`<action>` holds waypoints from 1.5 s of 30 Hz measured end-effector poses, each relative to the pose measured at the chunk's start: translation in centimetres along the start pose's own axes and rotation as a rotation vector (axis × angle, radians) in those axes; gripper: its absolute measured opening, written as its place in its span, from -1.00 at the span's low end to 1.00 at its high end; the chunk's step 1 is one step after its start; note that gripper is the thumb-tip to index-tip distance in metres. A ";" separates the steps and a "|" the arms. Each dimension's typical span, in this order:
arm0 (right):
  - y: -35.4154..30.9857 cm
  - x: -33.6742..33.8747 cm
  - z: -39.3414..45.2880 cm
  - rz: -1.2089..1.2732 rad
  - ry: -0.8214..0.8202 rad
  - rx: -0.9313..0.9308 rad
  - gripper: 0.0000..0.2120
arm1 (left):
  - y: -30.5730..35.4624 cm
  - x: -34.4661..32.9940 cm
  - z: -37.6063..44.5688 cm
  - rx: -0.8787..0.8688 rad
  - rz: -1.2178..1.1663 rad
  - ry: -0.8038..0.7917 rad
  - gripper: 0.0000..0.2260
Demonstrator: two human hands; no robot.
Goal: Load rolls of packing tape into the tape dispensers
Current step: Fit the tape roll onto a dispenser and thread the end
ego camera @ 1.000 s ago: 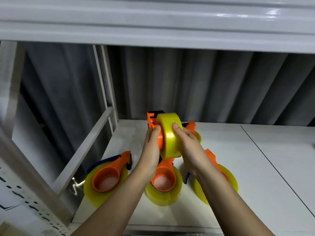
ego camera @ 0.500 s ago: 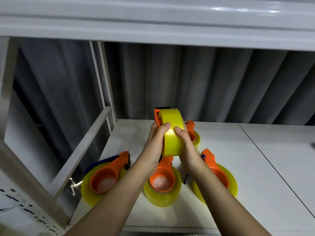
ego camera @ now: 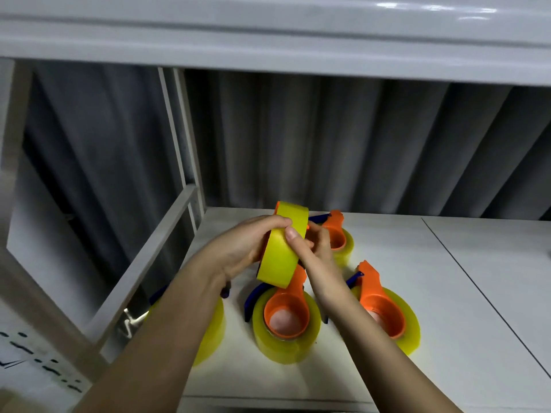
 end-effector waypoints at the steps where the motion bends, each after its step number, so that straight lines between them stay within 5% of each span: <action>1: 0.1 -0.1 0.0 -0.037 0.004 0.007 -0.39 | 0.0 0.0 0.0 0.018 0.017 0.042 -0.70; 8: 0.1 -0.5 0.0 -0.443 0.055 0.249 -0.11 | -2.2 -1.3 0.1 -0.259 -0.155 0.457 -0.75; 12: -1.9 0.4 -0.6 -0.492 -0.018 0.360 -0.25 | -2.7 -0.9 -0.4 -0.375 -0.084 0.545 -0.83; 18: -4.9 1.0 -0.4 -0.600 -0.035 0.388 -0.58 | -3.0 -0.8 -1.2 -0.471 0.074 0.532 -0.64; 26: -6.4 1.9 0.1 -0.616 -0.182 0.364 -0.66 | -3.5 -1.0 -2.0 -0.428 0.131 0.490 -0.49; 33: -7.0 2.4 0.1 -0.584 -0.230 0.384 -0.79 | -3.8 -0.7 -2.2 -0.431 0.144 0.503 -0.56; 39: -6.9 1.7 -1.0 -0.827 -0.080 0.704 -0.90 | -3.9 -0.5 -1.9 -0.438 0.185 0.554 -0.54; 45: -5.4 0.6 -1.8 -0.980 0.115 0.791 -0.82 | -3.4 -0.9 -2.2 -0.495 0.302 0.643 -0.61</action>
Point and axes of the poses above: each hand's wrist, its own z-axis towards the middle knuckle, its own x-axis out of the back of the hand, y = z × x, the point moved 3 cm from there along z, towards the middle knuckle, and after that the axes turned 5 degrees about x, right-handed, at the moved point
